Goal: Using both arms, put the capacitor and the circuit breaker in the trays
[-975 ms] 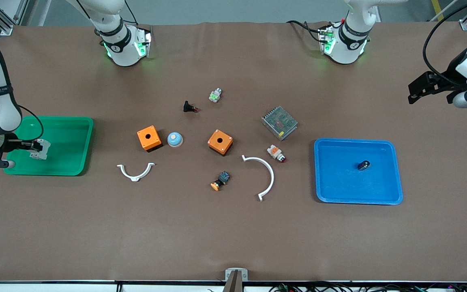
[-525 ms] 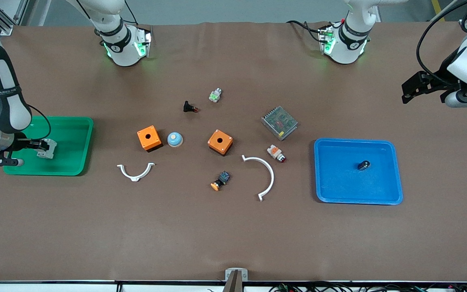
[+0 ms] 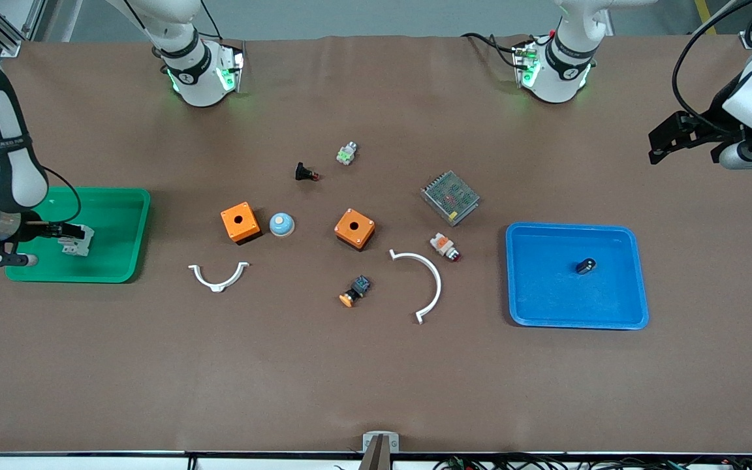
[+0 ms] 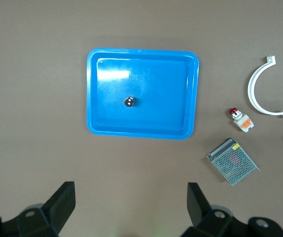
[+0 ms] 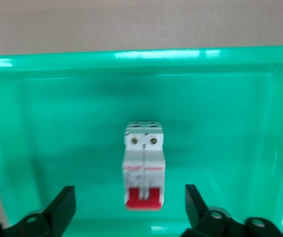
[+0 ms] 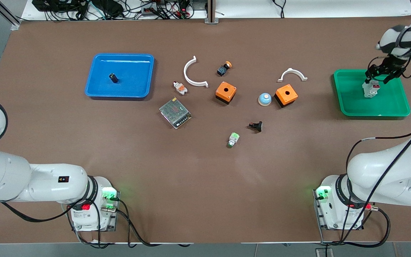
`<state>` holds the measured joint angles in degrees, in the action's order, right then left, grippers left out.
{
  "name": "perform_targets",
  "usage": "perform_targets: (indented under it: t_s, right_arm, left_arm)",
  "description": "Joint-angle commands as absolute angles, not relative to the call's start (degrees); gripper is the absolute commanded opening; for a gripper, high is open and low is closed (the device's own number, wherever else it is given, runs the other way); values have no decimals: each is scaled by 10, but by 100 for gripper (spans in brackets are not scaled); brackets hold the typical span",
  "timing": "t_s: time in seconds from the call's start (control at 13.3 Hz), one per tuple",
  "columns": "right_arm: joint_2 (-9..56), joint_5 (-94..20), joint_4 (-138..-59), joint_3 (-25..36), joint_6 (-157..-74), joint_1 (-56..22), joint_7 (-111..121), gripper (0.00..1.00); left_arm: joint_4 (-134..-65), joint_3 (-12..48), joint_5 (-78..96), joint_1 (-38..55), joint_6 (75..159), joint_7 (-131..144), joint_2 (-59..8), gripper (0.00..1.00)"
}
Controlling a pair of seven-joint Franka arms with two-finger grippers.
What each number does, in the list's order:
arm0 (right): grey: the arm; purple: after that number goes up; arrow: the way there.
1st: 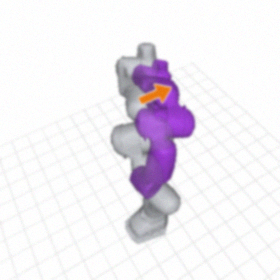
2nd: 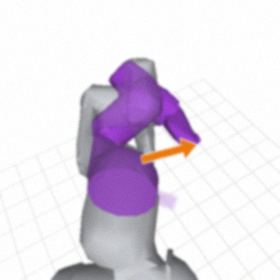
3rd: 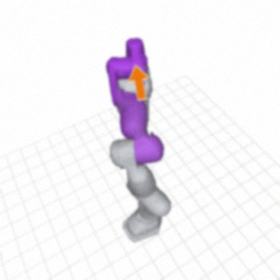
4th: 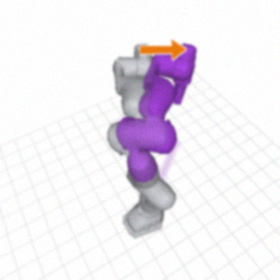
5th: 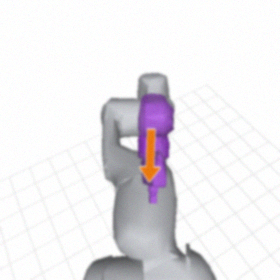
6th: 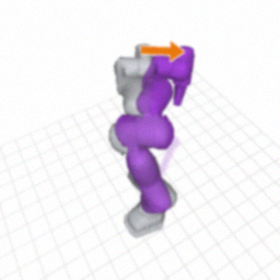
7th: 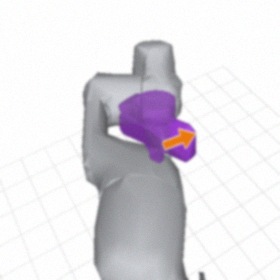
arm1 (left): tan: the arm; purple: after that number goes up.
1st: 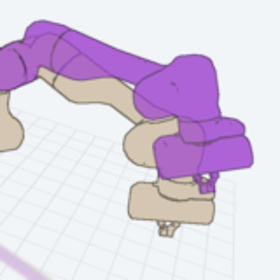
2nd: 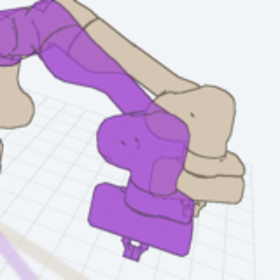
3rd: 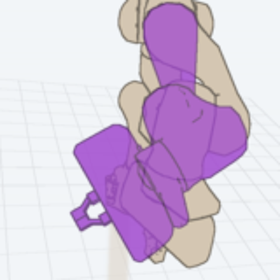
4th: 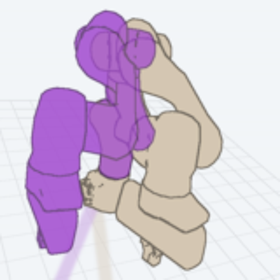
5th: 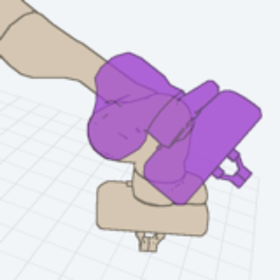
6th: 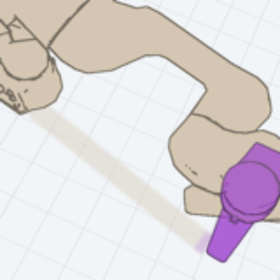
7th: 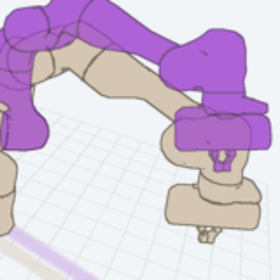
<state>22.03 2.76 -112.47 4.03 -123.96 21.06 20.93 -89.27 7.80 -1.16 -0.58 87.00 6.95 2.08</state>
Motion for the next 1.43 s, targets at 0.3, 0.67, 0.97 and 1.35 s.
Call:
perform_targets:
  t_s: [0.3,0.67,0.97,1.35]
  right_arm:
    - [53,30,-1097,33,-1055,100,57,100]
    - [-32,22,-1097,33,-981,12,-54,100]
    - [-56,-13,-1078,32,-958,11,-54,100]
    - [-43,-13,-993,34,-939,12,-54,100]
  left_arm:
    - [-904,77,-11,-9,868,66,37,100]
    - [-906,77,-11,-9,863,71,40,100]
    - [-904,77,-11,-9,856,70,43,100]
    - [-900,77,-11,-9,855,66,42,100]
